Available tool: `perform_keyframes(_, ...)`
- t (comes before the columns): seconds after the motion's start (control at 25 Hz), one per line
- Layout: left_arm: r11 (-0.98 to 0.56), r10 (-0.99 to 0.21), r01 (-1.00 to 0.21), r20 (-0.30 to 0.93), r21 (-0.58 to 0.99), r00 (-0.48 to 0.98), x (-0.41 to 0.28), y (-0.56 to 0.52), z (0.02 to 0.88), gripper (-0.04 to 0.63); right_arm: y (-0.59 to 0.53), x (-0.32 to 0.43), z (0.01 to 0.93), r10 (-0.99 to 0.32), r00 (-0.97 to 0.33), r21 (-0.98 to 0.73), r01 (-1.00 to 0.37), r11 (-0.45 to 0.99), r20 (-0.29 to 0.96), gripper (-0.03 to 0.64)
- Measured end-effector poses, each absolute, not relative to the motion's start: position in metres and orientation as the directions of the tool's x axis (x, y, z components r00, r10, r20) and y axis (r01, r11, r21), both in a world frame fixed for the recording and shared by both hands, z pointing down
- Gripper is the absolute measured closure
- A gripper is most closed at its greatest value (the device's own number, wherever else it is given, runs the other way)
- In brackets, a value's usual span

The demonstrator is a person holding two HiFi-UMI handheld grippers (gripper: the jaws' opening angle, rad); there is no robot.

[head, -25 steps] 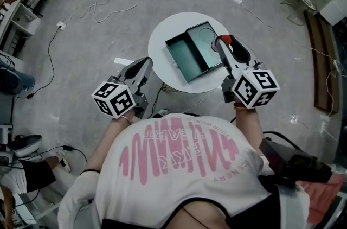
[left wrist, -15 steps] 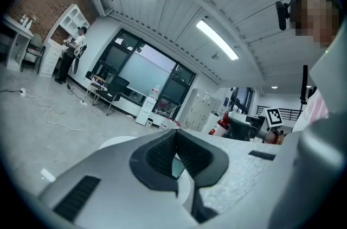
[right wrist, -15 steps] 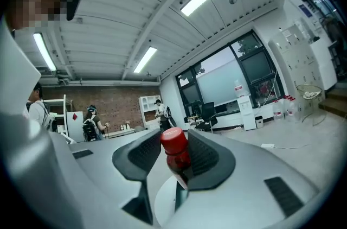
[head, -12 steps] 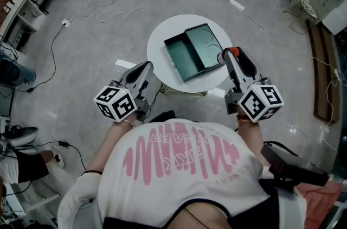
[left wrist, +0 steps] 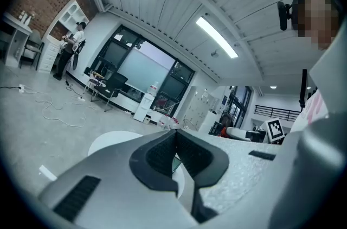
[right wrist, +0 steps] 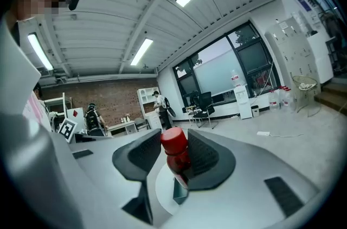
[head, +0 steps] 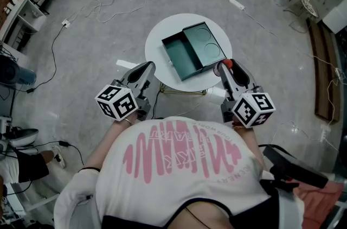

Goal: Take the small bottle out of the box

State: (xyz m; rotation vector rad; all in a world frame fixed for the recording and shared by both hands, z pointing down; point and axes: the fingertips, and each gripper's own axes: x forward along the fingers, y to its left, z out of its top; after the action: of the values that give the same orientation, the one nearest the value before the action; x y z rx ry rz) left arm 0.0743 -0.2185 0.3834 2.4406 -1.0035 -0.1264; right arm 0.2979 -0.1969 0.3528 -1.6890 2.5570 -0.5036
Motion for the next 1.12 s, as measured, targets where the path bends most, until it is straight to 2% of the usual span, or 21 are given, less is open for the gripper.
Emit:
perform_keyframes(0.6,-0.667,-0.633,-0.58,0.056,0.468,0.772,0.076,-0.206,0.374,0.588,-0.169,0.307,0.363,-0.932,-0.311,-0.223,-0.937,0.269,0.185,0.465)
perform_keyframes(1.12,-0.689,-0.614,-0.559,0.038,0.462,0.788,0.047,-0.196,0.365,0.588,-0.145,0.303,0.366,-0.954,-0.219,-0.195,-0.964,0.179,0.206,0.465)
